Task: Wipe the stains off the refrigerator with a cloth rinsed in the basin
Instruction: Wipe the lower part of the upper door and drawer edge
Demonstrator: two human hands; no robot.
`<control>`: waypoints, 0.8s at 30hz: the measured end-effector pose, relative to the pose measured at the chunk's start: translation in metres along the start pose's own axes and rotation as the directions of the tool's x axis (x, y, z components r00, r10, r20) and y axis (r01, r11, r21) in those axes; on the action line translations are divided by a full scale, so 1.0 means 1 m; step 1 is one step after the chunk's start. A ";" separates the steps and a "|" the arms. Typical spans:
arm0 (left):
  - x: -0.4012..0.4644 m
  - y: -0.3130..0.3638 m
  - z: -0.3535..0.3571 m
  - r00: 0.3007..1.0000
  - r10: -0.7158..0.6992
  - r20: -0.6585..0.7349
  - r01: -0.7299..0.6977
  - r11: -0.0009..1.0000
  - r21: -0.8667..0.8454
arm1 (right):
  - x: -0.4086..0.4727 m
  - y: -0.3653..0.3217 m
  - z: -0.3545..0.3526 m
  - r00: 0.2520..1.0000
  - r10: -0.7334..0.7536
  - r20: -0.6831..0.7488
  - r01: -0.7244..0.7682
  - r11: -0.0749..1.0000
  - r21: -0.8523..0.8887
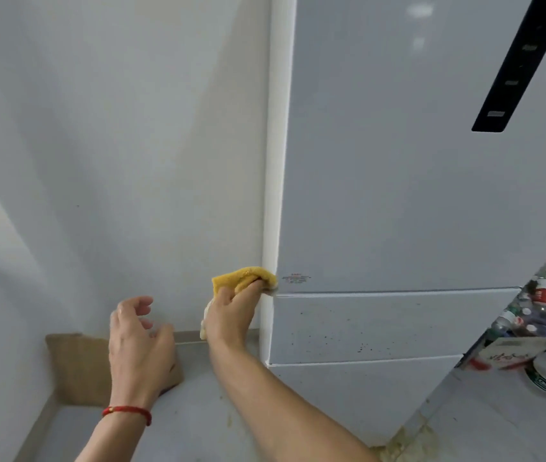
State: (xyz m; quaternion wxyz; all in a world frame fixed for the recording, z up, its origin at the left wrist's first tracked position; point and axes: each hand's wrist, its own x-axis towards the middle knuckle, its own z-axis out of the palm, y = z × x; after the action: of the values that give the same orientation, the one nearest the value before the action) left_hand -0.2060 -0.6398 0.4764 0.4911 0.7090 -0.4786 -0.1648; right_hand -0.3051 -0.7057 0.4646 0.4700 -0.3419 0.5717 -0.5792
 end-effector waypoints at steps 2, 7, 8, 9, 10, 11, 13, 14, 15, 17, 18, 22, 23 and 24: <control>-0.007 -0.014 -0.008 0.993 -0.090 0.079 0.093 0.995 -0.031 | -0.009 0.015 -0.012 0.978 0.118 0.170 -0.135 0.986 0.093; -0.043 -0.028 -0.015 0.841 -0.354 0.408 0.501 0.795 -0.342 | -0.036 0.010 -0.057 0.680 0.312 0.663 -0.582 0.780 0.230; -0.057 -0.026 -0.018 0.832 -0.341 0.437 0.525 0.740 -0.421 | -0.041 0.010 -0.065 0.618 0.309 0.723 -0.624 0.752 0.212; -0.069 -0.023 -0.020 0.845 -0.325 0.424 0.511 0.725 -0.462 | -0.046 0.010 -0.073 0.575 0.308 0.758 -0.648 0.737 0.192; -0.087 -0.022 -0.027 0.872 -0.338 0.355 0.478 0.743 -0.468 | -0.053 0.012 -0.077 0.514 0.320 0.796 -0.677 0.721 0.147; -0.101 -0.020 -0.031 0.889 -0.350 0.294 0.452 0.767 -0.455 | -0.059 0.017 -0.080 0.460 0.324 0.826 -0.699 0.706 0.113; -0.133 -0.025 -0.049 0.891 -0.417 0.178 0.452 0.788 -0.418 | -0.077 0.028 -0.077 0.351 0.357 0.866 -0.724 0.690 0.008; -0.143 -0.027 -0.054 0.887 -0.432 0.161 0.459 0.795 -0.397 | -0.083 0.035 -0.076 0.285 0.356 0.890 -0.734 0.678 -0.037; -0.158 -0.031 -0.064 0.872 -0.476 0.115 0.482 0.792 -0.374 | -0.095 0.042 -0.071 0.193 0.371 0.908 -0.747 0.656 -0.109; -0.192 -0.042 -0.087 0.819 -0.574 0.000 0.527 0.753 -0.394 | -0.130 0.054 -0.062 0.030 0.428 0.903 -0.725 0.631 -0.275; -0.208 -0.047 -0.098 0.785 -0.617 -0.059 0.537 0.724 -0.433 | -0.148 0.061 -0.058 -0.029 0.443 0.896 -0.682 0.646 -0.342; -0.282 -0.073 -0.147 0.611 -0.757 -0.232 0.526 0.608 -0.595 | -0.229 0.086 -0.044 -0.131 0.418 0.899 -0.372 0.820 -0.435; -0.297 -0.079 -0.157 0.573 -0.779 -0.256 0.517 0.585 -0.625 | -0.244 0.091 -0.042 -0.163 0.405 0.900 -0.291 0.852 -0.436; -0.311 -0.085 -0.167 0.534 -0.798 -0.278 0.516 0.568 -0.641 | -0.258 0.096 -0.039 -0.205 0.399 0.894 -0.221 0.871 -0.439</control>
State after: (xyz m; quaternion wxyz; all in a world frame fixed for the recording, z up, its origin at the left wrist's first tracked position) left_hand -0.1963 -0.2835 0.4076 0.6599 0.7063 0.0557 -0.2501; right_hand -0.2434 -0.4421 0.4019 0.8380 -0.5280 0.1324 0.0385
